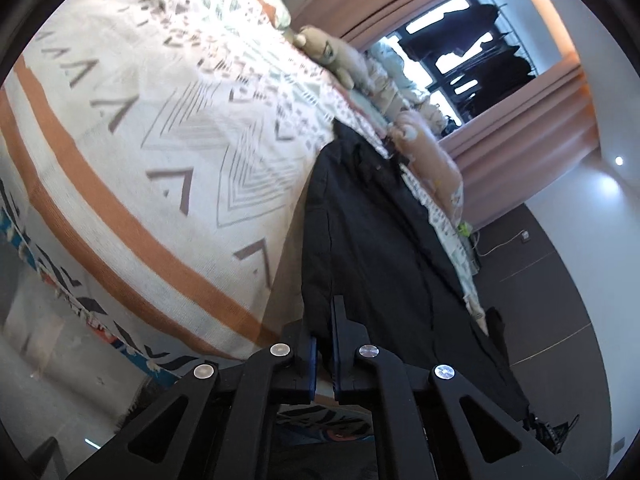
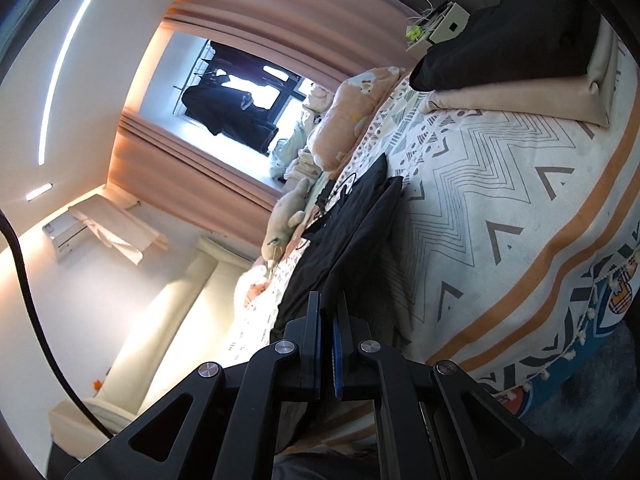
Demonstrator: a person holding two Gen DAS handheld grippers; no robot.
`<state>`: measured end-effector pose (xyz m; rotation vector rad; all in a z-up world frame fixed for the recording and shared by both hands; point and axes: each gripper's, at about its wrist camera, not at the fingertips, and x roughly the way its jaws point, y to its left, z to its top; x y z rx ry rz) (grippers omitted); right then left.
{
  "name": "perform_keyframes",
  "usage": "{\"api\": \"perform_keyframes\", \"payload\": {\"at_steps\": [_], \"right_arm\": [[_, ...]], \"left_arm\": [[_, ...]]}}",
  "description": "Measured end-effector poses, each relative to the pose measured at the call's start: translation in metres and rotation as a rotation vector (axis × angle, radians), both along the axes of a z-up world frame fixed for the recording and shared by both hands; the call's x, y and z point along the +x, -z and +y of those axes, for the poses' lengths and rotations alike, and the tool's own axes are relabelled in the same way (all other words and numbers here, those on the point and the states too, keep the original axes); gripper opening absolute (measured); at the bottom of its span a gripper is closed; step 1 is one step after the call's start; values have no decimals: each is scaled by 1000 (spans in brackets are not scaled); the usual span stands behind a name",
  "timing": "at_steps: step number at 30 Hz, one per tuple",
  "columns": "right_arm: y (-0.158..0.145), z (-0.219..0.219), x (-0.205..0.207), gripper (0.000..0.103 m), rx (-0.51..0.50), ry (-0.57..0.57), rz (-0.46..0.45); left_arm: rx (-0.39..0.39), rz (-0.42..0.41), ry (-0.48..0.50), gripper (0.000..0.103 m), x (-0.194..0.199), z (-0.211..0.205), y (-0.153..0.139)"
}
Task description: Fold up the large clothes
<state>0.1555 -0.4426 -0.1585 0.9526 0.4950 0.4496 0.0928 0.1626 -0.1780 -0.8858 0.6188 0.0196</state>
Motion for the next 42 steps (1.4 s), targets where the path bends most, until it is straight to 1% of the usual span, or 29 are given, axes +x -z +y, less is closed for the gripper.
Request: {"api": "perform_keyframes", "payload": {"at_steps": [2,6,9,13,17,22,30,34,37,40,42], "right_arm": [[-6,-1,-5,5,4,2,-16],[-22,-4,-17,5,3,2,-48],[-35,-4,-26,5,5,0,-72],[-57,-3,-42,5,10,-9,-127],[-76,0,-56,5,5,-13,-169],[-102,2,-74,5,16,-17,-218],[-127,1,-93,5,18,-20,-274],[-137,0,-89,5,35,-18,-304],[-144,2,-80,5,47,-20,-316],[-146,6,-71,5,50,-19,-335],[-148,6,-63,5,48,-16,-331]], "left_arm": [[-3,-21,0,4,-7,0,-12],[16,-61,2,4,-25,-4,-35],[-2,-96,0,4,-44,-3,-47],[-13,-156,-7,4,-67,-1,-67],[-8,-198,-14,4,-82,-1,-89],[2,-277,-14,4,-111,-3,-124],[26,-352,-33,4,-141,-7,-161],[34,-388,-41,4,-146,-8,-180],[52,-385,-40,4,-142,-6,-194],[60,-398,-45,4,-135,-4,-200],[66,-402,-48,4,-125,-3,-201]]}}
